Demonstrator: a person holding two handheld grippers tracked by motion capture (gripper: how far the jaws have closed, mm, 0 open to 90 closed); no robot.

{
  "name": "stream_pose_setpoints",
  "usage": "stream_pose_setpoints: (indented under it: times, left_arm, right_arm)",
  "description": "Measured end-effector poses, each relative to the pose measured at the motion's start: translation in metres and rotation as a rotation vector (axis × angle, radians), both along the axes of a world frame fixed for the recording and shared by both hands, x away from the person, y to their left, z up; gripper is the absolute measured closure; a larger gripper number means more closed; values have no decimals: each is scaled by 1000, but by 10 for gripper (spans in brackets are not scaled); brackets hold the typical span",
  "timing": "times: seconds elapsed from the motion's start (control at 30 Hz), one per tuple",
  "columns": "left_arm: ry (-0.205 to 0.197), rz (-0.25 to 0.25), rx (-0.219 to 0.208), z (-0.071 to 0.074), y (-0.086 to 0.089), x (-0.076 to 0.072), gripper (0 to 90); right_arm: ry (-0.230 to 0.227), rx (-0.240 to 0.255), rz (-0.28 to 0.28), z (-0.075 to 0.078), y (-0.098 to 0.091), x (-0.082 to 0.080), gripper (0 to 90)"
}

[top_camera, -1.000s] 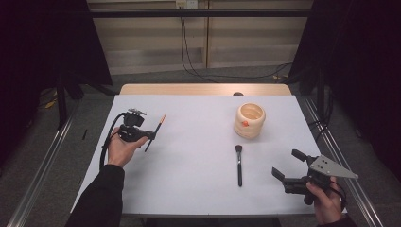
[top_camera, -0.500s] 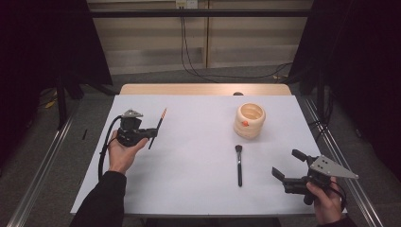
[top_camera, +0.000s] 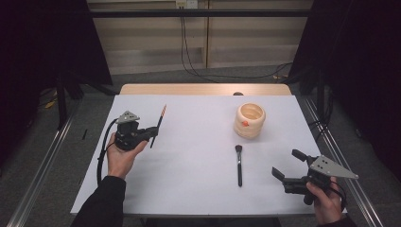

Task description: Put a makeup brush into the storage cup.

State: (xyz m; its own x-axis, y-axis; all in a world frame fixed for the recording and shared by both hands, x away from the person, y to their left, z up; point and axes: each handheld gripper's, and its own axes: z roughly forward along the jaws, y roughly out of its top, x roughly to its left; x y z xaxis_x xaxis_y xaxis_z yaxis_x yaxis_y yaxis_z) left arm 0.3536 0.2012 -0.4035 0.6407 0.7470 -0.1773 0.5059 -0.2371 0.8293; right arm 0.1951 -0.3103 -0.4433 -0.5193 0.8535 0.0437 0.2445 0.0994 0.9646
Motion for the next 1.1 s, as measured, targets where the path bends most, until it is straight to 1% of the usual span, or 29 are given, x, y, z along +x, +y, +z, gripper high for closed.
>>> stream_pose_setpoints:
  times: [0.13, 0.23, 0.27, 0.3, 0.37, 0.5, 0.53, 0.6, 0.63, 0.67, 0.7, 0.73, 0.8, 0.9, 1.0, 1.07, 1.1]
  left_arm:
    - [-29, 7, -51, 6, 2, -5, 842]
    - [-55, 11, -52, 8, 1, -8, 842]
    - [-69, 26, -52, 8, 1, -10, 843]
    - [-71, 30, -69, 8, 1, -11, 843]
    - [-82, 31, -72, 9, 1, -15, 843]
    - [-99, 21, -114, 11, 1, -23, 842]
    - [-105, 15, -109, 12, 2, -25, 842]
    - [-114, 18, -119, 13, 0, -27, 842]
    - [-116, 18, -112, 14, 0, -28, 842]
    - [-119, 19, -115, 14, 0, -29, 842]
    - [-121, 12, -128, 14, 0, -30, 842]
    - [-124, 12, -123, 14, 0, -31, 842]
    - [-125, 20, -134, 14, -1, -34, 843]
    - [-128, 14, -131, 15, 0, -39, 842]
    - [-128, 7, -143, 14, 1, -43, 842]
    - [-133, 2, -133, 13, 0, -46, 842]
    - [-132, 6, -142, 13, -1, -48, 842]
  right_arm:
    - [1, 0, 1, 0, 0, 0, 2]
    - [4, 3, -4, 0, 0, 0, 3]
    - [-2, 0, -2, 0, 0, 1, 3]
    - [-3, 2, -1, 0, 0, 0, 3]
    - [-4, -4, 8, 1, -1, 0, 2]
    - [-4, -1, 12, 1, 0, 0, 1]
    - [-5, -2, 13, 1, -1, 0, 1]
    - [-6, -2, 9, 1, -1, 0, 4]
    - [-5, -1, 3, 1, 0, 0, 7]
    - [0, 7, -8, 1, 1, 0, 11]
    - [-1, 9, -14, 1, 1, 0, 13]
    - [-5, 11, -16, 1, 1, 0, 12]
    - [-12, 8, -11, 2, 1, 0, 12]
    - [-12, 15, -15, 2, 1, 0, 11]
    - [-22, 9, -12, 2, 1, 1, 9]
    - [-31, 24, -6, 3, 2, 1, 6]
    - [-33, 30, -6, 3, 2, 1, 4]
